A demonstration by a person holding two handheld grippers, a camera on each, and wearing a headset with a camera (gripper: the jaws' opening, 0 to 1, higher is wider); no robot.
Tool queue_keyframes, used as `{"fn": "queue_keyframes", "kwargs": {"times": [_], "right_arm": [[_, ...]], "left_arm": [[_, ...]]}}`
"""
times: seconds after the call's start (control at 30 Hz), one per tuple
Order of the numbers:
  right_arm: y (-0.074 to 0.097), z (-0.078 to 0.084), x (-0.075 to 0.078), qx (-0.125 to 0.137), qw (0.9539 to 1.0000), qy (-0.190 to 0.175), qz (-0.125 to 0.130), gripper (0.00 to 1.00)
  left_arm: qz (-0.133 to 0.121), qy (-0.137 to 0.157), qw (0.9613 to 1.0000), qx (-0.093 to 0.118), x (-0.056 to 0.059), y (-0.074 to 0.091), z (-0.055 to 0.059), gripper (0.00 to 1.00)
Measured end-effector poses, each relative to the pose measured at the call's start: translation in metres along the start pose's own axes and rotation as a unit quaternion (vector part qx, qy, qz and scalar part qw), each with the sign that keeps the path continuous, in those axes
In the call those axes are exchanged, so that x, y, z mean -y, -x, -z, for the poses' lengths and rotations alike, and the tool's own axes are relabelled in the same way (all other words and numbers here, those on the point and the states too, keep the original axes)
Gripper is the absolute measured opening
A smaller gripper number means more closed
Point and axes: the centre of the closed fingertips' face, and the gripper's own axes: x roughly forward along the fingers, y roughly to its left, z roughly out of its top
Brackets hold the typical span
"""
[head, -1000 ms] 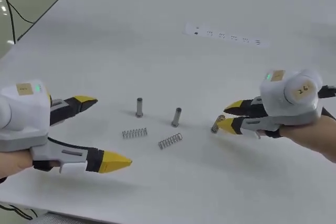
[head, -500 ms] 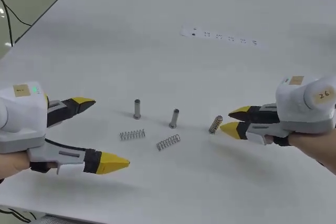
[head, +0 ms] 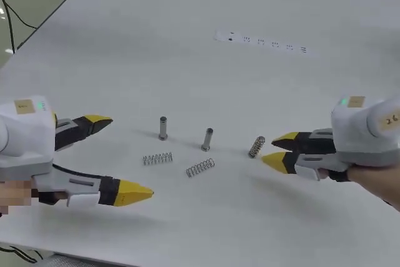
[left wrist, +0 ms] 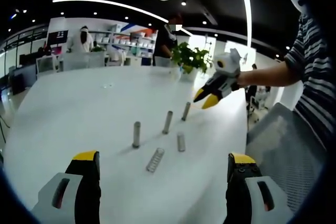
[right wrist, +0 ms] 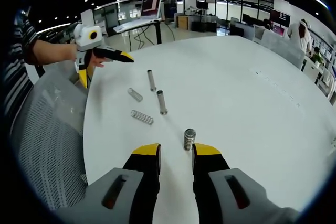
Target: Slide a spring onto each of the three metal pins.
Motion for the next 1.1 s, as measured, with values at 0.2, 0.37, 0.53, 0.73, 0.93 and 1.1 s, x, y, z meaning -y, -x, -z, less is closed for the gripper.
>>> {"fn": "queue_keyframes", "kwargs": {"times": [0.2,0.37,0.53,0.73,0.93,1.1], "right_arm": [[0.001,0.003,-0.004,-0.01,0.9999,0.009,-0.005,0.21],[-0.002,0.002,-0.017,-0.026,0.9987,0.037,-0.023,0.2],[-0.008,-0.002,-0.025,-0.039,0.996,0.072,-0.036,0.2],[-0.013,-0.012,-0.031,-0.051,0.9907,0.116,-0.051,0.2],[-0.02,-0.023,-0.042,-0.061,0.9842,0.149,-0.074,0.19],[-0.028,-0.031,-0.049,-0.069,0.9766,0.185,-0.085,0.18]], "left_arm": [[0.0,0.0,1.0,0.0,-0.001,0.0,0.001,0.98],[0.001,0.0,1.0,0.0,-0.001,-0.001,0.0,0.98],[0.003,0.0,1.0,-0.001,-0.001,-0.002,0.0,0.98],[0.003,0.001,1.0,-0.002,-0.001,-0.001,0.001,0.98],[0.004,0.001,1.0,-0.002,-0.001,-0.002,0.001,0.98],[0.006,0.001,1.0,-0.003,0.0,-0.002,0.002,0.98]]}}
